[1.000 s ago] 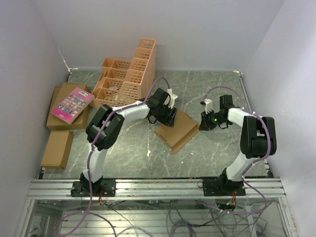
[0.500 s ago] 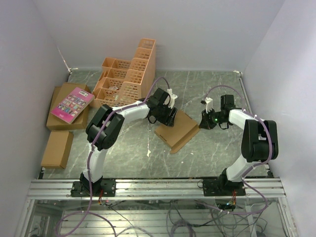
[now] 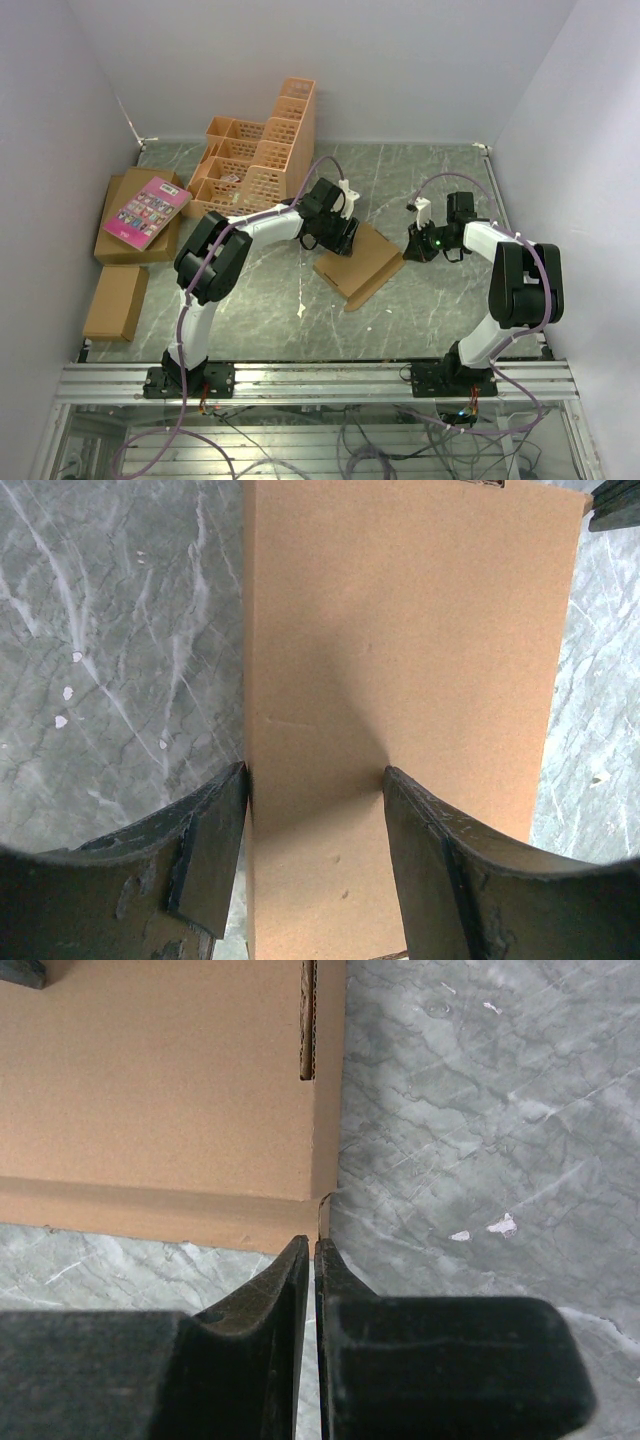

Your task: Fold the paper box

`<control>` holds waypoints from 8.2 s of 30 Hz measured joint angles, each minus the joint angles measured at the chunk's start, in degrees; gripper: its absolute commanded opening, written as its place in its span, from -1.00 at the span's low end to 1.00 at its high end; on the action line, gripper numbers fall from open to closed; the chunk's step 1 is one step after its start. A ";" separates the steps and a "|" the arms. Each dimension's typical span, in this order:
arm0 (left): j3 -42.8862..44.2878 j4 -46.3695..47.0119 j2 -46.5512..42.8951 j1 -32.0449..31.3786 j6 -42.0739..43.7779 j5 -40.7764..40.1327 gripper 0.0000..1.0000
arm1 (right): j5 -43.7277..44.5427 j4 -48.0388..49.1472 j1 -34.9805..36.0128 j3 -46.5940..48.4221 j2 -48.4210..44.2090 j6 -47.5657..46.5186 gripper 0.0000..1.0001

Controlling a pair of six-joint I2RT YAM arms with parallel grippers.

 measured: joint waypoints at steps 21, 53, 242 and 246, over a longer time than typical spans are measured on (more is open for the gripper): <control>0.09 -0.02 0.09 0.04 -0.02 0.13 0.29 | 0.28 0.09 0.09 -0.15 0.31 -1.18 -1.00; 1.44 -1.64 0.72 0.07 0.04 0.22 0.29 | 7.02 3.34 3.45 -2.05 -2.60 -0.90 -1.00; -66.88 28.33 -71.28 6.05 -28.39 -8.94 0.74 | 11.23 -3.06 51.95 -18.38 -45.62 -9.57 0.76; -66.93 28.06 -72.02 6.05 -27.63 -9.46 0.72 | 15.41 2.14 56.52 -25.94 -51.60 -13.84 0.16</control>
